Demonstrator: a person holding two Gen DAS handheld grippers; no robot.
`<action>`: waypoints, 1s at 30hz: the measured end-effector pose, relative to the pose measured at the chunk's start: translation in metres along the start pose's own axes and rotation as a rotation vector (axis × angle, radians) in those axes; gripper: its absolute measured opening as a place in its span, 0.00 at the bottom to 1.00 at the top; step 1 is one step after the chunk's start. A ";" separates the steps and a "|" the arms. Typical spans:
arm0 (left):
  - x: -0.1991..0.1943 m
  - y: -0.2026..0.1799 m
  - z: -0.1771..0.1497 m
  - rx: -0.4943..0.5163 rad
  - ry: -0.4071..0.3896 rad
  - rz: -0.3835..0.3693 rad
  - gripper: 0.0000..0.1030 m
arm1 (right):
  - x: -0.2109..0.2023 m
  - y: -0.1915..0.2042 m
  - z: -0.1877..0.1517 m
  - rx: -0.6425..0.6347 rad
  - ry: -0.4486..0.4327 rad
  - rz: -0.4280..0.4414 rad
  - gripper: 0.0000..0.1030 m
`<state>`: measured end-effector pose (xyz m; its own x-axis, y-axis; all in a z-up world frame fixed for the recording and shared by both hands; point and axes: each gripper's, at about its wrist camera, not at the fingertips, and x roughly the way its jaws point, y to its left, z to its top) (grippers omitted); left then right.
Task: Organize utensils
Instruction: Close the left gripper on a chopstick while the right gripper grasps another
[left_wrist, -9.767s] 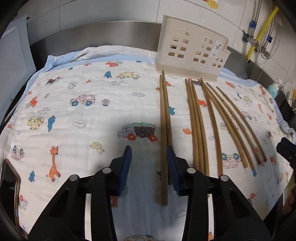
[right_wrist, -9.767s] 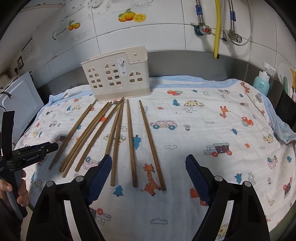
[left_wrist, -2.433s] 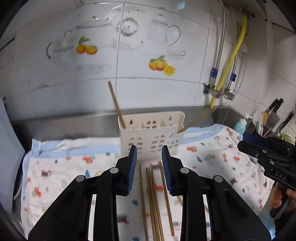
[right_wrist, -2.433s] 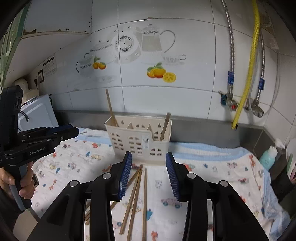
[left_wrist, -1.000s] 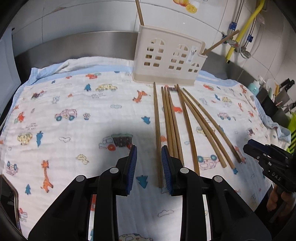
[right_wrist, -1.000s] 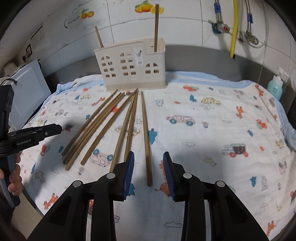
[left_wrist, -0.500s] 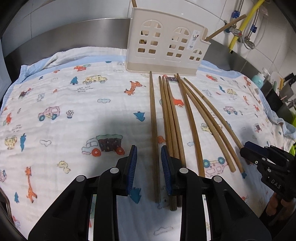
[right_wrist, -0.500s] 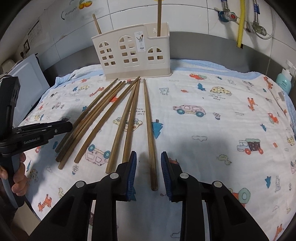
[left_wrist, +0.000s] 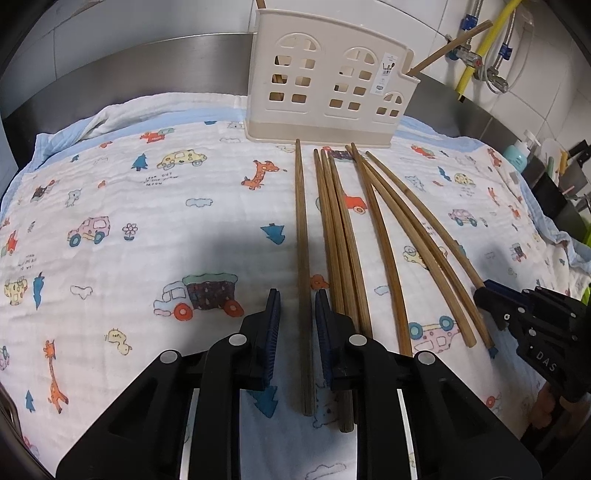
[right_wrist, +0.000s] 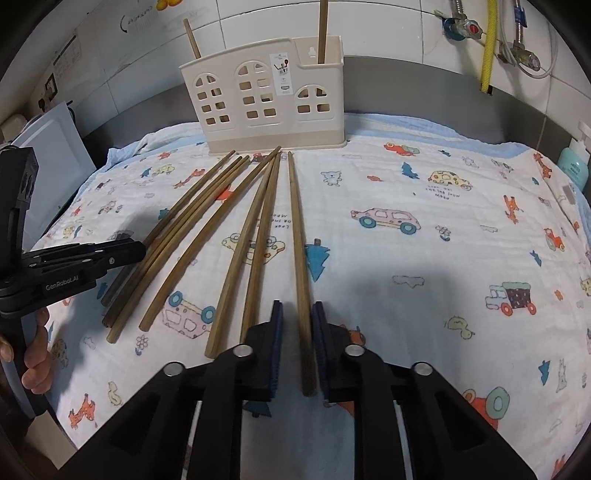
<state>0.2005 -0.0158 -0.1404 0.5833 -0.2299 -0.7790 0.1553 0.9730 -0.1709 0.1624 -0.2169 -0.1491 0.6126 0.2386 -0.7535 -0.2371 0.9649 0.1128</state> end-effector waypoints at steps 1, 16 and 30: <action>0.000 -0.001 0.000 0.002 -0.001 0.004 0.19 | 0.000 0.000 0.000 -0.002 0.000 0.000 0.13; 0.009 -0.021 0.003 0.088 -0.033 0.123 0.12 | 0.001 0.001 -0.002 -0.005 -0.018 -0.022 0.07; -0.021 -0.007 0.011 -0.008 -0.057 0.014 0.05 | -0.040 0.008 0.015 -0.024 -0.122 -0.016 0.07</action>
<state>0.1957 -0.0175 -0.1164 0.6300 -0.2174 -0.7455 0.1411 0.9761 -0.1654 0.1470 -0.2174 -0.1082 0.7028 0.2366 -0.6709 -0.2442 0.9660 0.0849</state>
